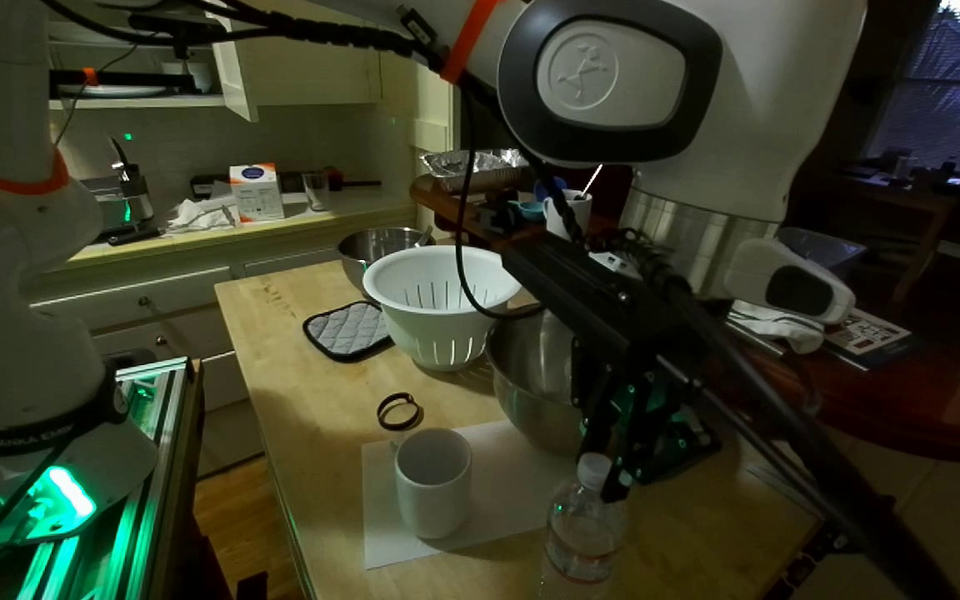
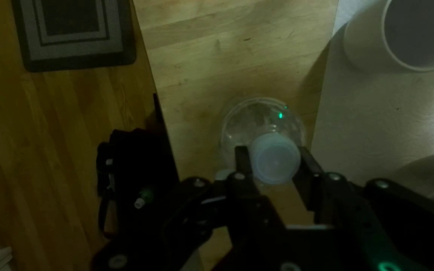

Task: Pick up the bottle and put it in the silver bowl

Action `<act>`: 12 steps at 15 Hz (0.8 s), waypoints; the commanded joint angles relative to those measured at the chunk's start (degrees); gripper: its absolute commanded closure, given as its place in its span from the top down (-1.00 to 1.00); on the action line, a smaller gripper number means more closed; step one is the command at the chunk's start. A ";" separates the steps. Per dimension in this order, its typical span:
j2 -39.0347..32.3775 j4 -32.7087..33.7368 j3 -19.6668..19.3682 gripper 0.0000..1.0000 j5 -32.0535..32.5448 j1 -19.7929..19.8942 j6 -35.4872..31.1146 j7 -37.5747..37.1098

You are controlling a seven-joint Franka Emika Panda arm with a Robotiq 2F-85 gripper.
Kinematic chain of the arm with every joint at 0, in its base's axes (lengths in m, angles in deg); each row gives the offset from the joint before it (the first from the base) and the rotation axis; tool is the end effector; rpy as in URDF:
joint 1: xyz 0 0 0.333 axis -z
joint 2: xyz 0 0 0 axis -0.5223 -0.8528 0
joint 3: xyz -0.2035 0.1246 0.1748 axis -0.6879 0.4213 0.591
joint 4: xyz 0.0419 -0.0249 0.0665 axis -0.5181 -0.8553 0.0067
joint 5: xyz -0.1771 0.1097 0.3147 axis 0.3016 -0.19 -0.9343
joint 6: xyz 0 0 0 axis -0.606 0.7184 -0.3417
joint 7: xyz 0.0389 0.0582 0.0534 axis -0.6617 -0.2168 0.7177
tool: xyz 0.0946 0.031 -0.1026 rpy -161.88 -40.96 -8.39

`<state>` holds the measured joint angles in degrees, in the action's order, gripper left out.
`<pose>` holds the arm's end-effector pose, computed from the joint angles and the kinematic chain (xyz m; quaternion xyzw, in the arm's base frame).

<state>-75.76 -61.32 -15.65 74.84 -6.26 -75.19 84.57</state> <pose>0.4802 -0.3984 0.3432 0.9957 -0.0282 -0.0857 0.0211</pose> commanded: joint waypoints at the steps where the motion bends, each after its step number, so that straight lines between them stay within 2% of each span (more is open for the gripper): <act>1: 0.46 -0.16 0.34 -0.84 0.33 0.44 -0.69 -0.64; 6: 5.42 -4.65 0.12 -0.84 3.24 -1.12 0.86 -1.71; 12: 17.91 -15.42 0.33 -0.84 12.35 -5.68 -1.67 -4.01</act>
<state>-66.36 -69.18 -15.46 82.73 -9.66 -75.16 82.73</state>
